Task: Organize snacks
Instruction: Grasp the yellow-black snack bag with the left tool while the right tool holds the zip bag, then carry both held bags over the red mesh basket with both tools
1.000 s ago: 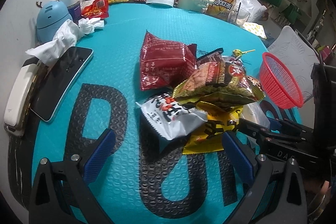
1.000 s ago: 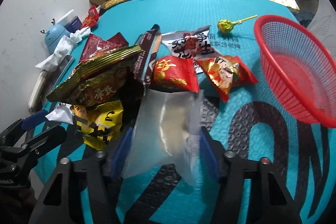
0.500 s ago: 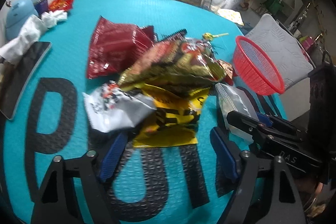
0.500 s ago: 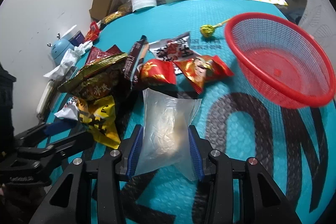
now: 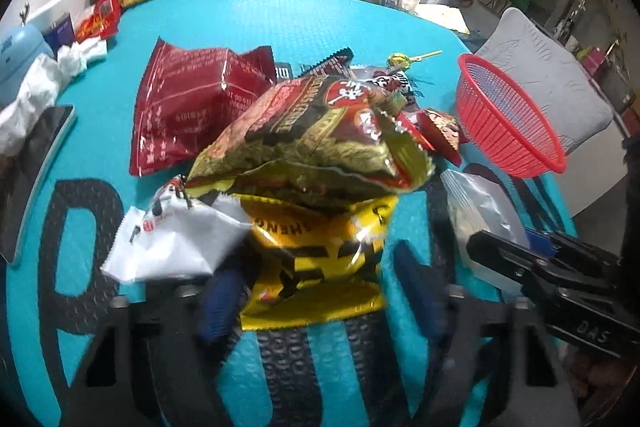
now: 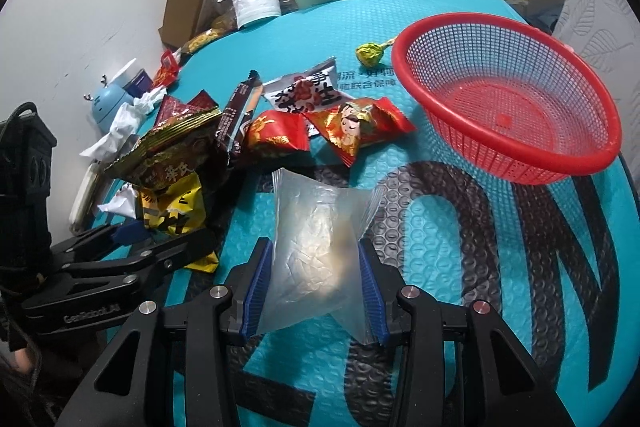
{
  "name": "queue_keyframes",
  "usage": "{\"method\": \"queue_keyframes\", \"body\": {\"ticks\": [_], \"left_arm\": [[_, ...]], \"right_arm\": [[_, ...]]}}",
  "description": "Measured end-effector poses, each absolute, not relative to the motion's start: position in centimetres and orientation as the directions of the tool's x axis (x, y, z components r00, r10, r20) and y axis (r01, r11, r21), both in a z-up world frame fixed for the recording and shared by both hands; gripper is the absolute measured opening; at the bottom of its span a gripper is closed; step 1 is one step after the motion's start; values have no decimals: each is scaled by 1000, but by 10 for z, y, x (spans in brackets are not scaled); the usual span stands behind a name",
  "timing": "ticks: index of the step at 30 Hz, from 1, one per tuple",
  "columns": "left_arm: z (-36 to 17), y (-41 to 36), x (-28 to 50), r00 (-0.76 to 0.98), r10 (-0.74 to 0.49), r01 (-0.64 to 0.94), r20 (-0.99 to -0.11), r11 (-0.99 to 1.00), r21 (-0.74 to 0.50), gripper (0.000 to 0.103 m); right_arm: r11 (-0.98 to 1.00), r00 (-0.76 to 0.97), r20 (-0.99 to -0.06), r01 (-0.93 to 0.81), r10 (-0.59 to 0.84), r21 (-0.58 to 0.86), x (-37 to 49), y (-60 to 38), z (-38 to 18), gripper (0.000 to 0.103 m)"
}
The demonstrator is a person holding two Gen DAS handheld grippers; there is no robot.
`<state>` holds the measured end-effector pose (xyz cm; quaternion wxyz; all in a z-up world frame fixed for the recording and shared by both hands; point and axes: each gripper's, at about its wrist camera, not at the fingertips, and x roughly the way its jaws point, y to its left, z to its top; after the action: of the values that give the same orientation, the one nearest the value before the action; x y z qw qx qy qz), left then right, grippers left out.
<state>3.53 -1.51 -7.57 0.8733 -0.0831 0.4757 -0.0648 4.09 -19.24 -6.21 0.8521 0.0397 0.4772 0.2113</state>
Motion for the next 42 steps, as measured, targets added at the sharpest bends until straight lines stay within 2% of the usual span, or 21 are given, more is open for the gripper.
{"method": "queue_keyframes", "body": {"ticks": [7, 28, 42], "left_arm": [[-77, -8, 33, 548, -215, 41, -808, 972, -230, 52], [-47, -19, -1, 576, -322, 157, -751, 945, -285, 52], [-29, -51, 4, 570, -414, 297, -710, 909, -292, 52]], "right_arm": [[905, 456, -794, -329, 402, 269, 41, -192, -62, 41], [852, 445, -744, -412, 498, 324, 10, -186, -48, 41], [877, 509, -724, -376, 466, 301, -14, -207, -29, 41]]}}
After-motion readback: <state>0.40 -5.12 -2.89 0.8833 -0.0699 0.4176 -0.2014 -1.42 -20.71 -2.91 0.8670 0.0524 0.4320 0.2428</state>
